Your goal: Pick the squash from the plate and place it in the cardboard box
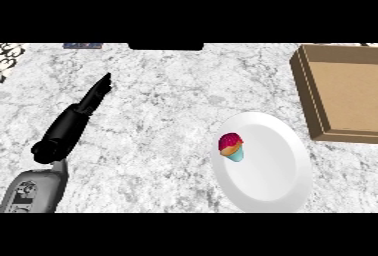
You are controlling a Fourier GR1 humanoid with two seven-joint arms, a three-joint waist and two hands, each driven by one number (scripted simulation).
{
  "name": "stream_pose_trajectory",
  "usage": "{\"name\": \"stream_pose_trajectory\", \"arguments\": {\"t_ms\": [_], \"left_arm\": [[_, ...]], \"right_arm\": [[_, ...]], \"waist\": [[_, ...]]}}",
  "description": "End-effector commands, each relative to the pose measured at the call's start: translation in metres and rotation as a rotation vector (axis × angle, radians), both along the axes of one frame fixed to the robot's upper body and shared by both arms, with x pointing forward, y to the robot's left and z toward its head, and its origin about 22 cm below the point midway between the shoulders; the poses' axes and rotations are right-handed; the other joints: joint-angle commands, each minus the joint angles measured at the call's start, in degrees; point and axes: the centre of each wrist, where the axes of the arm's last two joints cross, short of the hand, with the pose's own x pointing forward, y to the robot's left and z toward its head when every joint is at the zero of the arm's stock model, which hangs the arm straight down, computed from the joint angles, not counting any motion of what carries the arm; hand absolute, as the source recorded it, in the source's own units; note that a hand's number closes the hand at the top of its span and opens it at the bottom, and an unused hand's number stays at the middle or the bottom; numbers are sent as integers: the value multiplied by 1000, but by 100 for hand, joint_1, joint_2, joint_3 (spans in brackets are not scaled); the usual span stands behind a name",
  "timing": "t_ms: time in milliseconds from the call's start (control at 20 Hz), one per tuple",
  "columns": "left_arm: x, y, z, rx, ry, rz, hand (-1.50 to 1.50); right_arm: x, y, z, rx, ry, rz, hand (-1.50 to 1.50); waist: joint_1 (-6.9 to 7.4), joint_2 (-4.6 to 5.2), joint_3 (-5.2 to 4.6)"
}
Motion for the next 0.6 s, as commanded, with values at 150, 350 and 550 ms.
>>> {"name": "stream_pose_trajectory", "arguments": {"t_ms": [150, 350, 550], "left_arm": [[2, -10, -5, -17, -1, -12, 0], [2, -11, 1, -16, -14, -41, 0], [3, -13, -8, -11, -16, -44, 0]], "right_arm": [[47, -16, 8, -127, 4, -123, 150], [60, -27, 13, -286, 118, -169, 150], [66, -41, -7, -395, 270, -155, 150]], "waist": [[95, 21, 6], [267, 62, 7], [350, 111, 13]]}}
